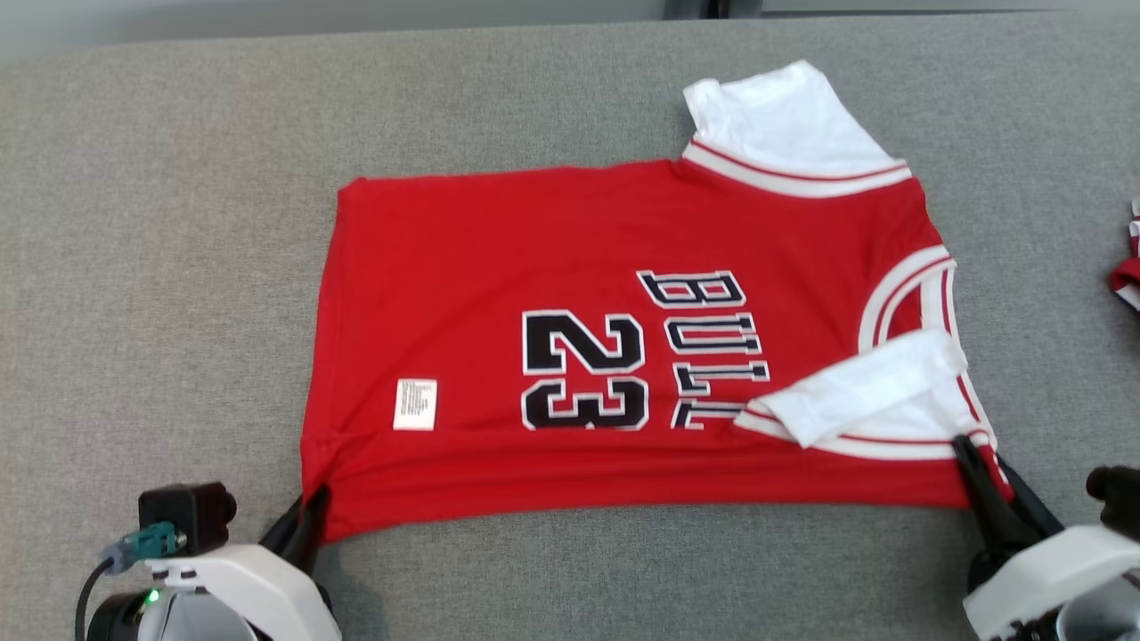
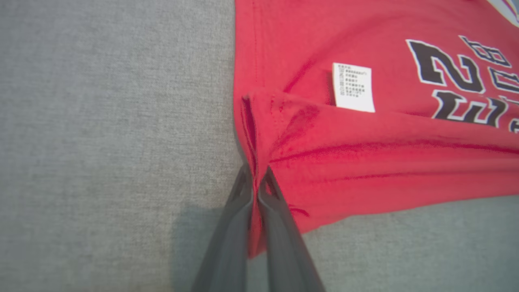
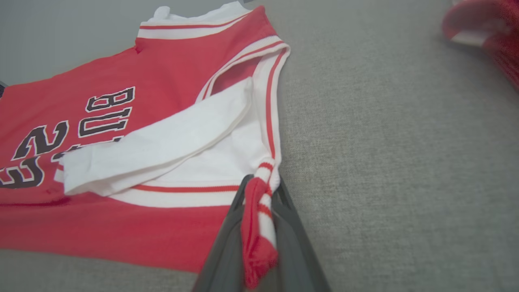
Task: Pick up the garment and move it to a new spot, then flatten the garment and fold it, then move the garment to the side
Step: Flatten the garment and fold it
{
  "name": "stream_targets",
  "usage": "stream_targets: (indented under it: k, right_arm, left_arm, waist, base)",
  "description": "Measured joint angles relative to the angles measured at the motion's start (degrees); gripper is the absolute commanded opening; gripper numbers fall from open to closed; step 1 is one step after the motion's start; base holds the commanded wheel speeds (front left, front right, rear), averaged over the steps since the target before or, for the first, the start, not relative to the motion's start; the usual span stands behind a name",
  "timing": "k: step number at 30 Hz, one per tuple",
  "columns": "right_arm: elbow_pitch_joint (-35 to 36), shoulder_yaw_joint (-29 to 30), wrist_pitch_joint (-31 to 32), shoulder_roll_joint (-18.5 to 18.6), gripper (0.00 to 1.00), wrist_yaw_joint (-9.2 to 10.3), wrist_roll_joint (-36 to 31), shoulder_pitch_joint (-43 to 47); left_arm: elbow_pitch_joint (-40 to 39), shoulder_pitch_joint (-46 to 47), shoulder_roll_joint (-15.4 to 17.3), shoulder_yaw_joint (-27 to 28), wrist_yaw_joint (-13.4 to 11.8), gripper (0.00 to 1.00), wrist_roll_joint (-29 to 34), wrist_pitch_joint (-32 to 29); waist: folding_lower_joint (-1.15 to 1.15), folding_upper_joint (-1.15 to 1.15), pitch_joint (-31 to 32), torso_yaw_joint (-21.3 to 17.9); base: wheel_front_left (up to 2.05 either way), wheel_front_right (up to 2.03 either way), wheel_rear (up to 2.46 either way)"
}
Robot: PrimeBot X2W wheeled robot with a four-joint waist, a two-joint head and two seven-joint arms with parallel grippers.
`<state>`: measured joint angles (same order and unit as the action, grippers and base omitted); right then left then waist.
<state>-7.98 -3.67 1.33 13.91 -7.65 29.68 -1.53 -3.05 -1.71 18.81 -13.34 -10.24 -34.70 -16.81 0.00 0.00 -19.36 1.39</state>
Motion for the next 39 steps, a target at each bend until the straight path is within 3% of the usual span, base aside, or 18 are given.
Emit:
stream_targets:
  k: [8,9,10,11,15,20,26,32,39]
  right_arm:
    - [6.1,3.6,4.8,-3.8,0.0,0.13,-2.1,7.9]
    - [6.4,3.8,4.9,-4.1,0.22,0.14,-2.5,8.0]
    - [6.6,3.9,5.0,-4.5,0.67,0.14,-2.5,8.0]
    - [6.6,4.2,4.9,-4.7,1.0,0.14,-2.8,8.0]
    - [6.9,5.5,3.7,-5.2,1.0,0.16,-4.2,7.8]
    - [9.0,7.9,-1.6,-6.2,1.0,0.16,-6.5,5.4]
    - [14.4,8.1,-6.6,-7.2,1.0,0.16,-10.8,1.9]
    - [17.3,6.6,-6.4,-7.8,1.0,0.16,-13.7,2.2]
    - [18.2,6.4,-5.5,-8.4,1.0,0.16,-13.7,3.2]
  left_arm:
    - [-5.6,-5.6,0.7,0.4,-1.9,0.0,-1.7,-3.1]
    - [-5.6,-5.5,0.7,0.4,-2.0,0.16,-1.4,-2.6]
    - [-5.4,-5.4,0.6,0.3,-2.0,0.95,-1.2,-2.3]
    - [-5.1,-5.3,0.4,0.0,-1.9,1.0,-1.2,-2.2]
    - [-4.2,-4.3,-1.1,0.7,-2.2,1.0,-0.9,1.2]
    - [-3.5,-1.9,-3.4,2.5,-2.6,1.0,0.6,9.7]
    - [-4.2,3.4,-3.2,1.7,-3.8,1.0,8.5,18.5]
    - [-4.1,6.0,-2.0,-0.3,-4.4,1.0,12.9,19.9]
    - [-3.5,6.7,-2.1,-1.6,-4.6,1.0,13.8,19.6]
  waist:
    - [0.0,0.0,1.9,0.1]
    - [0.0,0.0,2.0,0.1]
    - [0.0,0.0,2.2,0.1]
    - [0.0,0.0,2.3,0.1]
    - [0.0,0.0,2.7,-0.1]
    - [0.0,0.0,3.4,-0.6]
    - [0.0,0.0,5.1,-0.7]
    - [0.0,0.0,5.9,0.0]
    - [0.0,0.0,6.1,-0.3]
  base:
    - [0.0,0.0,0.0]
    - [0.0,0.0,0.0]
    - [0.0,0.0,0.0]
    - [0.0,0.0,0.0]
    - [0.0,0.0,0.0]
    - [0.0,0.0,0.0]
    - [0.0,0.0,0.0]
    - [0.0,0.0,0.0]
    - [0.0,0.0,0.0]
